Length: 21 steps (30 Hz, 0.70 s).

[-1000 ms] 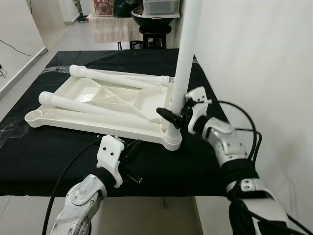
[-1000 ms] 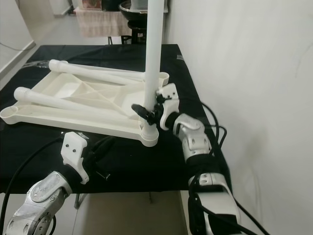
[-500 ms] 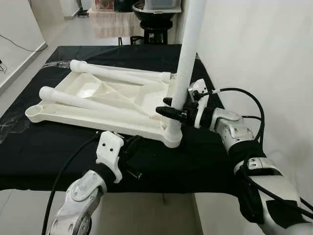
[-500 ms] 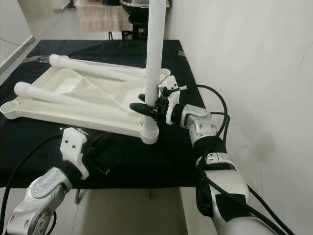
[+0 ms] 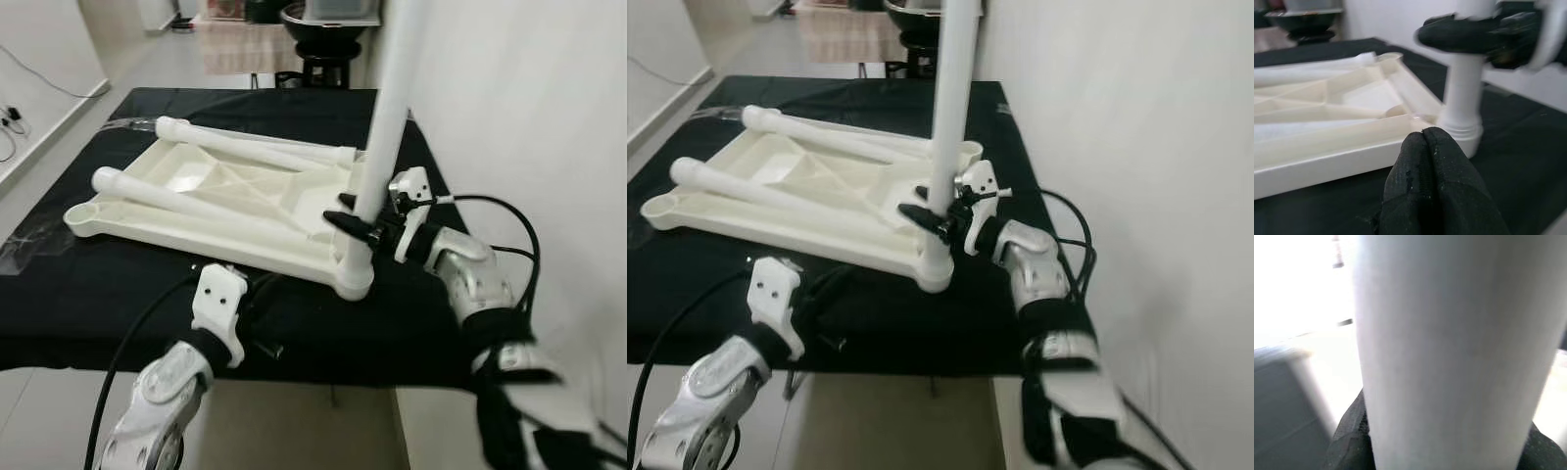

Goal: Building children table

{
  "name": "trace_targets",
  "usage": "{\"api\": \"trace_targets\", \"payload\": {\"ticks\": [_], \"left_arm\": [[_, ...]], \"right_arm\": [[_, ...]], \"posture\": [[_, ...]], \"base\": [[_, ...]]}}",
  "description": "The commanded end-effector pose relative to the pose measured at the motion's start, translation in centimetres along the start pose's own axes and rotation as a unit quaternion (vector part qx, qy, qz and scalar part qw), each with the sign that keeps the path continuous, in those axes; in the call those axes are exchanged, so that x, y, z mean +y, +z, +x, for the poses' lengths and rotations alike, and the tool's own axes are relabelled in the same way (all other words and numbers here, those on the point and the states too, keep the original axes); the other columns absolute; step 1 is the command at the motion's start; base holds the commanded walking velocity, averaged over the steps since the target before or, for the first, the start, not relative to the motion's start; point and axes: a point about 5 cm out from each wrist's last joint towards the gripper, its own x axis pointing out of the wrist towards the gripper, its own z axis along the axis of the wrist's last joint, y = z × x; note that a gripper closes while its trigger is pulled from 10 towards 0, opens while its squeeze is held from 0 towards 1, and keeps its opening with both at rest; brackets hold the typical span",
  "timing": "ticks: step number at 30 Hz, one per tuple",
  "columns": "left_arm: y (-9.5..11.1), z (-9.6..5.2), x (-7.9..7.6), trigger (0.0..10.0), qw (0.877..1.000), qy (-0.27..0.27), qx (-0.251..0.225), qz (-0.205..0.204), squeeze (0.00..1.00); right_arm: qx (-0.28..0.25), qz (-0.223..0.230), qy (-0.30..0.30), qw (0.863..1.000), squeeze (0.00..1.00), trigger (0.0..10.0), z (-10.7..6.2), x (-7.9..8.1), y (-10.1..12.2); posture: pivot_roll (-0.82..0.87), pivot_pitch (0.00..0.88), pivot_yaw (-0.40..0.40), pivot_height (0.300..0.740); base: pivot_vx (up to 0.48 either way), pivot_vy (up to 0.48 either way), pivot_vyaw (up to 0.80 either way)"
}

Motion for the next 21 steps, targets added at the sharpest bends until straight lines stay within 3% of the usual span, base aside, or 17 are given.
{"api": "trace_targets", "payload": {"ticks": [1,2,3,7,8,9,11,12,17,18,19,20,21], "left_arm": [[-0.1,-0.2,0.1,10.0,1.0,-0.003,0.008,0.004,0.0],[-0.1,-0.2,0.1,10.0,1.0,-0.003,0.008,0.004,0.0],[-0.1,-0.2,0.2,10.0,1.0,-0.002,0.008,0.003,0.0],[-0.1,-0.1,0.3,10.0,1.0,-0.003,0.008,0.005,0.0],[-0.1,-0.1,0.4,10.0,1.0,0.0,0.007,0.006,0.0],[-0.1,-0.2,0.6,10.0,1.0,0.004,0.007,0.009,0.0],[0.0,-0.2,0.8,10.0,1.0,0.007,0.008,0.012,0.0],[0.1,-0.2,0.9,10.0,1.0,0.009,0.006,0.012,0.0],[0.0,0.0,0.5,10.0,1.0,0.0,0.005,0.01,0.0],[0.0,0.1,0.2,10.0,1.0,-0.004,0.005,0.009,0.0],[0.0,0.1,0.2,10.0,1.0,-0.004,0.005,0.009,0.0],[-0.1,0.2,0.1,10.0,1.0,-0.007,0.005,0.007,0.0],[-0.1,0.2,0.1,10.0,1.0,-0.007,0.005,0.007,0.0]], "right_arm": [[0.093,0.032,-0.12,0.988,0.0,0.0,-2.4,-0.3,-4.6],[0.093,0.032,-0.12,0.988,0.0,0.0,-2.4,-0.3,-4.6],[0.087,0.001,-0.083,0.993,0.0,0.0,-1.9,0.6,-4.1],[0.083,-0.017,-0.07,0.994,0.0,0.0,-0.5,-0.7,-2.9],[0.087,-0.011,-0.049,0.995,0.0,10.0,-0.1,-0.9,-2.9],[0.082,-0.013,-0.032,0.996,0.98,10.0,0.2,-1.0,-2.6],[0.078,-0.014,-0.027,0.996,0.98,10.0,0.2,-1.0,-2.2],[0.075,-0.01,0.002,0.997,1.0,10.0,0.4,-0.7,-1.9],[0.053,-0.012,0.037,0.998,1.0,10.0,1.0,-1.2,-0.3],[0.043,-0.017,0.061,0.997,0.54,10.0,1.2,-1.3,0.6],[0.043,-0.017,0.061,0.997,0.54,10.0,1.2,-1.3,0.6],[0.038,-0.025,0.093,0.995,0.09,10.0,1.4,-1.3,1.3],[0.038,-0.036,0.129,0.99,0.0,10.0,1.4,-1.2,1.8]], "posture": [[0.03,0.079,-0.028,0.74],[0.03,0.079,-0.028,0.74],[0.02,0.074,-0.019,0.74],[0.03,0.068,-0.035,0.74],[0.04,0.065,-0.032,0.74],[0.04,0.064,-0.031,0.74],[0.04,0.063,-0.029,0.74],[0.04,0.061,-0.027,0.74],[0.04,0.056,-0.026,0.74],[0.04,0.056,-0.026,0.74],[0.04,0.056,-0.026,0.74],[0.04,0.05,-0.026,0.74],[0.05,0.049,-0.027,0.74]], "base": [[0.0,0.0,0.0],[0.0,0.0,0.0],[0.0,0.0,0.0],[0.0,0.0,0.0],[0.0,0.0,0.0],[0.0,0.0,0.0],[0.0,0.0,0.0],[0.0,0.0,0.0],[0.0,0.0,0.0],[0.0,0.0,0.0],[0.0,0.0,0.0],[0.0,0.0,0.0],[0.0,0.0,0.0]]}}
